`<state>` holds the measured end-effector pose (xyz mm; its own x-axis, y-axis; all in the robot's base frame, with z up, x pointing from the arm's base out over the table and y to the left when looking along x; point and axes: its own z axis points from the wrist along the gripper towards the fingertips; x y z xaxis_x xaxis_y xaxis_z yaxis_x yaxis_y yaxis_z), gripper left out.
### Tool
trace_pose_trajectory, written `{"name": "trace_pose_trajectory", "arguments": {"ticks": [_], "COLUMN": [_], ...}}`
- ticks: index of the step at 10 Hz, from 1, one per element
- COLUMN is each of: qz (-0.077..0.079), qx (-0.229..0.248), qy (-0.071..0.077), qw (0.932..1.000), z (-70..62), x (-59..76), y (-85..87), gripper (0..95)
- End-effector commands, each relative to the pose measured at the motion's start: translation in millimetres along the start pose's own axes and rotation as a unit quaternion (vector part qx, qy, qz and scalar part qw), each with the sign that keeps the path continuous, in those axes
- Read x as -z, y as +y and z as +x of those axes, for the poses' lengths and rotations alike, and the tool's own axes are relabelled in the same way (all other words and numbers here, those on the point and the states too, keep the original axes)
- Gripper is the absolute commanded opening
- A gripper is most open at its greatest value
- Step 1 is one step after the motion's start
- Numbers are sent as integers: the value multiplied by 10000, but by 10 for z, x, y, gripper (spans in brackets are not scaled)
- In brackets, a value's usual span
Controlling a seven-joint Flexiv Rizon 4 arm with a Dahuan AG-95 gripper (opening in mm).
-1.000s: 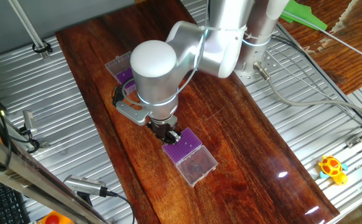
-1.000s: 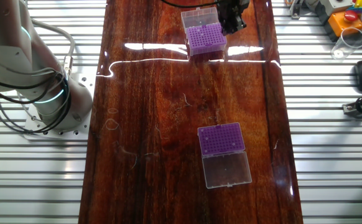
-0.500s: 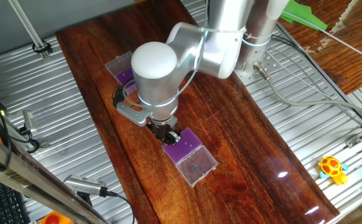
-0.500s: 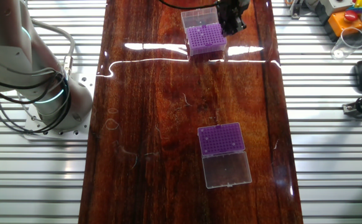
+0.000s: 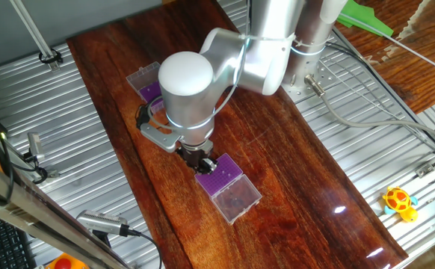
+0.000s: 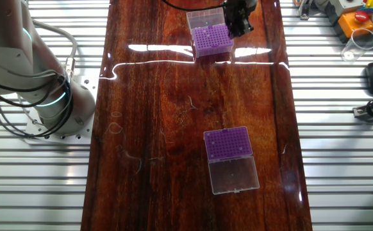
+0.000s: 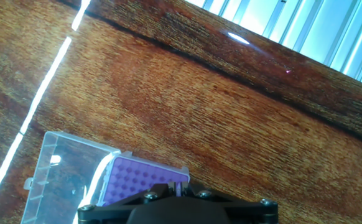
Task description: Transfer all small pipette tips from one holder to another
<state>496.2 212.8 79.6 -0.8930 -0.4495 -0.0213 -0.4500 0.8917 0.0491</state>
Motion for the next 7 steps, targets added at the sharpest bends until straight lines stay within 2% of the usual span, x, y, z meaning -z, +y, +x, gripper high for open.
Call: {"name": "trace_pose_trajectory", "arguments": {"ticks": [1,3,5,6,7], "qz": [-3,-8,-20,-19,-29], "qx": [-23,28,45,50,75], "qy": [5,5,-5,-1,9], "qw": [10000,10000,10000,10000,10000], "z": [-3,-3,-3,-2,9], "x": [-15,-18,-18,-17,-9], "y": [-7,-7,-7,-8,-22], "gripper": [0,380,380,190,190]}}
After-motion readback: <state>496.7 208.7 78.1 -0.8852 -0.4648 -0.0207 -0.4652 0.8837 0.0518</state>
